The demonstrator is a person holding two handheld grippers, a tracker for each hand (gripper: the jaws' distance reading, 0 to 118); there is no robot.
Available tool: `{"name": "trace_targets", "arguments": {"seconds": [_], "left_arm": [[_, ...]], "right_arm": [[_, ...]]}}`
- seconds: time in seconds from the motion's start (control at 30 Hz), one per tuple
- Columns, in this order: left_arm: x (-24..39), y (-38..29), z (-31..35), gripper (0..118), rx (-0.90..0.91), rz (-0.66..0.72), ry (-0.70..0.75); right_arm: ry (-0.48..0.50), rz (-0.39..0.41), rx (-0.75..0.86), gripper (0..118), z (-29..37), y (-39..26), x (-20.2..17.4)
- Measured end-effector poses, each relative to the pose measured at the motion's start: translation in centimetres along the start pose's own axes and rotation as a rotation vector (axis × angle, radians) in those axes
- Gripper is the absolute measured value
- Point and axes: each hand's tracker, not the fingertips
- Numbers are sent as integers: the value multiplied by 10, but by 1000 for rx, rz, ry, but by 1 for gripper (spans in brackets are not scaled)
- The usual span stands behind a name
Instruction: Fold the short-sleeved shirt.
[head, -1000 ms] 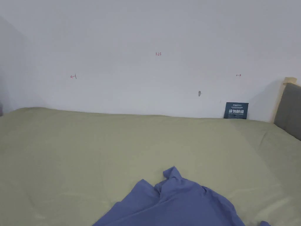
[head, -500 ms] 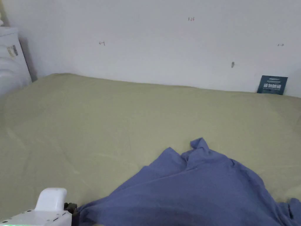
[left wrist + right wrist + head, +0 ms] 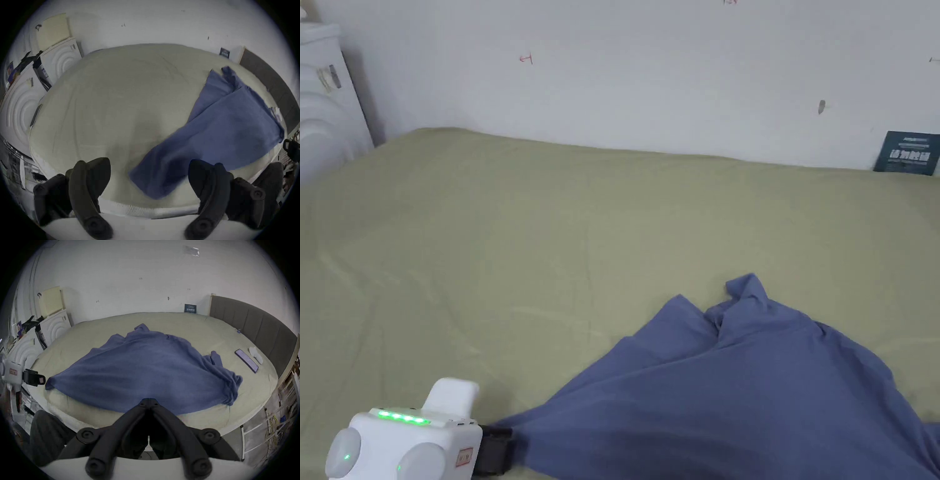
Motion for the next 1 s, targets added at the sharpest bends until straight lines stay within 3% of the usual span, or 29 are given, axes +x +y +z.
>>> {"name": "trace_targets", "arguments": {"seconds": [0.1, 0.13, 0.17, 0.2, 0.23, 0.37, 0.47, 0.67, 0.7, 0.73, 0.77, 0.8, 0.83, 0.93, 1.0], "left_arm": [[3, 2, -17, 97, -57, -14, -21], [4, -1, -7, 81, -41, 9, -73], [4, -1, 0, 54, -16, 30, -132], [6, 0, 3, 10, 8, 33, -151], [11, 1, 6, 1, 17, 21, -132], [20, -4, 21, 1, -3, -13, -108], [13, -2, 9, 1, -12, 31, -124], [16, 1, 1, 2, -29, 16, -109], [15, 1, 1, 2, -33, 20, -108], [15, 1, 1, 2, -34, 26, -108], [15, 0, 0, 2, -35, 35, -111], [14, 0, -1, 2, -35, 36, -110], [14, -1, -1, 2, -35, 34, -110], [15, 1, -3, 2, -43, 22, -109], [16, 1, -4, 2, -47, 15, -109]], "right_arm": [[3, 0, -23, 0, -10, 5, 4], [4, 2, -26, 0, -15, 10, 7], [0, 12, -28, 0, -20, 17, 10], [-7, 30, -26, 0, -28, 27, 14], [-9, 46, -26, 0, -36, 38, 17], [-48, 160, 28, 0, -87, 107, 37], [-54, 160, -7, 0, -143, 164, 58], [-60, 235, -146, 1, -255, 243, 78], [-24, 227, -191, 14, -268, 249, 78], [-1, 222, -227, 69, -280, 254, 79], [-18, 228, -272, 112, -294, 257, 78], [-21, 256, -319, 115, -308, 256, 76], [22, 281, -326, 107, -313, 252, 73], [-108, 437, -397, 108, -338, 253, 60], [-106, 428, -383, 108, -337, 237, 62]]}}
